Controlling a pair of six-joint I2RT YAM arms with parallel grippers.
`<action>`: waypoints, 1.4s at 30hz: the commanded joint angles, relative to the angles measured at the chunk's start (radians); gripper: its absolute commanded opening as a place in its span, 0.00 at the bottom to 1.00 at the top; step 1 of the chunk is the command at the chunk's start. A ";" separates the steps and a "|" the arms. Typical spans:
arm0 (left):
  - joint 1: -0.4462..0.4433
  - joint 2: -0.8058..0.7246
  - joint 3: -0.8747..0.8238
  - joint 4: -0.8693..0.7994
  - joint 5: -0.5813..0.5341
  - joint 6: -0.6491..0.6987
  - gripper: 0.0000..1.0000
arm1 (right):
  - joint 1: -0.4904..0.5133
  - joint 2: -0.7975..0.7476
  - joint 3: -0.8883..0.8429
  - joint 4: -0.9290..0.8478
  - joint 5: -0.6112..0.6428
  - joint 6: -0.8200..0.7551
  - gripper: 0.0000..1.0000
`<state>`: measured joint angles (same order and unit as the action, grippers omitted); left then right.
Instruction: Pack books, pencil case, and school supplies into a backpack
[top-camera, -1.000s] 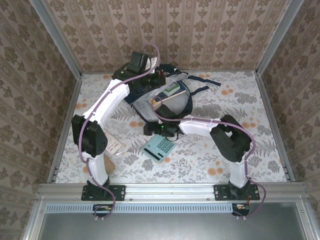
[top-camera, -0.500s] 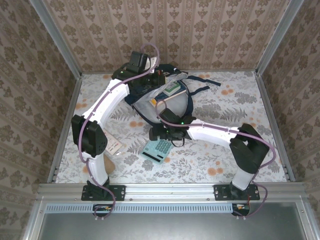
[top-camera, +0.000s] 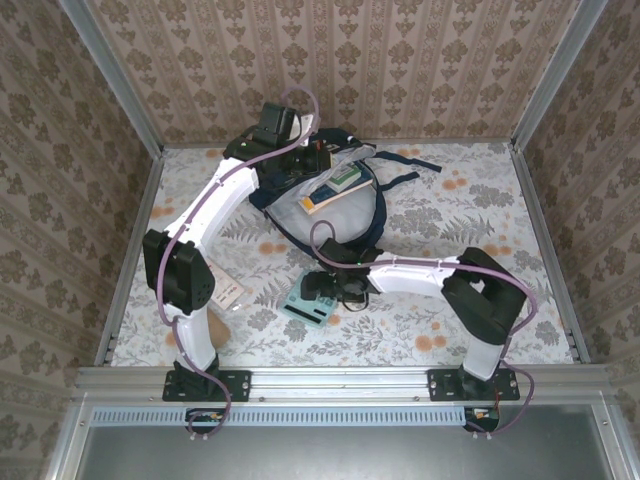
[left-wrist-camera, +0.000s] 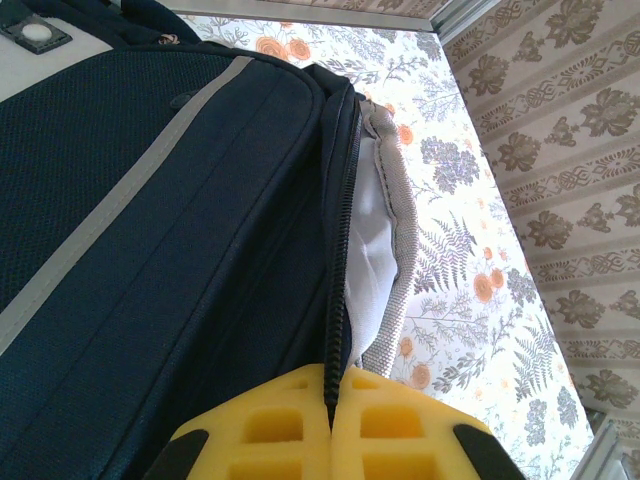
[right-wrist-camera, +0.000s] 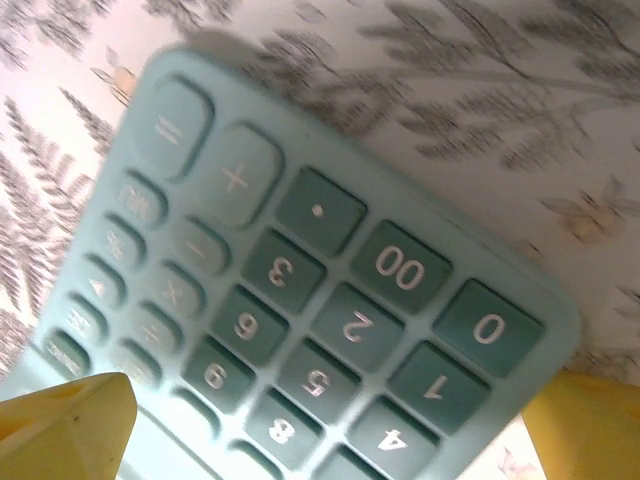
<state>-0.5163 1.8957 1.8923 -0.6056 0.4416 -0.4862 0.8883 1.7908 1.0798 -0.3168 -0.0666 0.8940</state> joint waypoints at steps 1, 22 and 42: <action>-0.002 -0.082 0.004 0.031 0.026 0.011 0.00 | 0.001 0.060 0.101 0.017 -0.027 -0.027 1.00; 0.007 -0.110 -0.042 0.045 0.012 0.021 0.00 | -0.031 -0.010 0.199 -0.163 0.053 0.066 0.96; 0.016 -0.163 -0.137 0.093 0.088 0.023 0.00 | 0.107 -0.279 -0.412 0.468 0.103 0.879 0.54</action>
<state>-0.5087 1.8202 1.7584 -0.5705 0.4789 -0.4747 0.9867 1.5013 0.6868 -0.0341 0.0025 1.6444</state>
